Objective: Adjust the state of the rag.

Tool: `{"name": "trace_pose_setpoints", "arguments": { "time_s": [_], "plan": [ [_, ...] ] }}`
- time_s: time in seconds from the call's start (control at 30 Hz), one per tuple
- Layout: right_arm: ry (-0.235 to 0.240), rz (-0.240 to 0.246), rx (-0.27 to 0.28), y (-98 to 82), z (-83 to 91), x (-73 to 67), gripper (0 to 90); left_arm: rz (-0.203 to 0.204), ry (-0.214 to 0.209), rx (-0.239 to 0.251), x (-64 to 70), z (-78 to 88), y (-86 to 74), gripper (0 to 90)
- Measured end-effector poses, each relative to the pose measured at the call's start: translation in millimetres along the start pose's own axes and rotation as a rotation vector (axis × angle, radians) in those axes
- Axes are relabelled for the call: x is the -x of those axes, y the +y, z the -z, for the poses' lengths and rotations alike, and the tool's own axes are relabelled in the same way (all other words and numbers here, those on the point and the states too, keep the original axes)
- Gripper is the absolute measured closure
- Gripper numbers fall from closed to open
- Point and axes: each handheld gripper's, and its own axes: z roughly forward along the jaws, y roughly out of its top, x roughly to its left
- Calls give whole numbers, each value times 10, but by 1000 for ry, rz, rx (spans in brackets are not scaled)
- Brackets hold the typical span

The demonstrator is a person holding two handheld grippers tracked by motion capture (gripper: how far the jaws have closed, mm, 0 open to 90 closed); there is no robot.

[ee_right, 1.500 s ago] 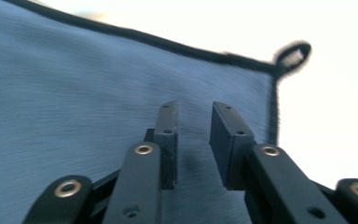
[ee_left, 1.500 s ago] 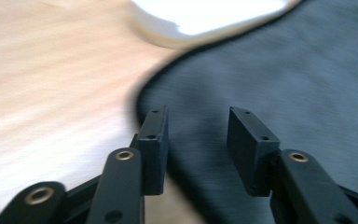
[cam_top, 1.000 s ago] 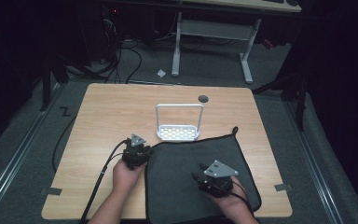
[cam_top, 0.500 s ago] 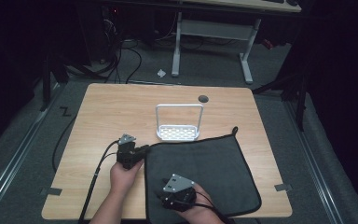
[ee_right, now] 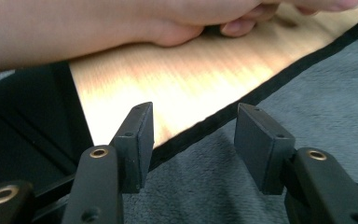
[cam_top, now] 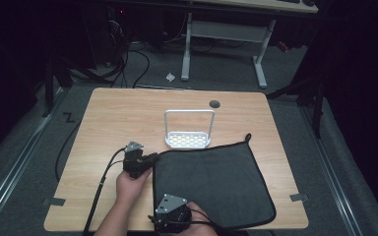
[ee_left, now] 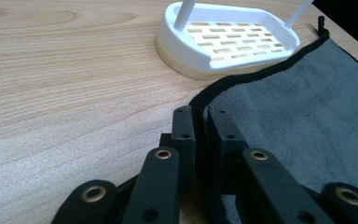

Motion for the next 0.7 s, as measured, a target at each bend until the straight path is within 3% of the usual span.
{"name": "trace_pose_setpoints", "arguments": {
  "time_s": [0.1, 0.33, 0.5, 0.67, 0.7],
  "plan": [
    [-6, 13, -9, -23, -21, -11, 501, 0, 1, -1, 1, 0, 0, 815],
    [-32, 15, -13, -36, 23, 33, 748, 0, 0, -3, 1, 0, -1, 815],
    [-41, 16, -3, -33, 76, 67, 818, 4, -2, 0, -2, 1, -3, 816],
    [-58, 32, 60, -4, 193, 83, 833, 9, -9, 12, -11, 17, 2, 821],
    [-71, 37, 86, 15, 255, 88, 834, 40, -21, 26, -35, 36, 14, 822]
  ]
}}
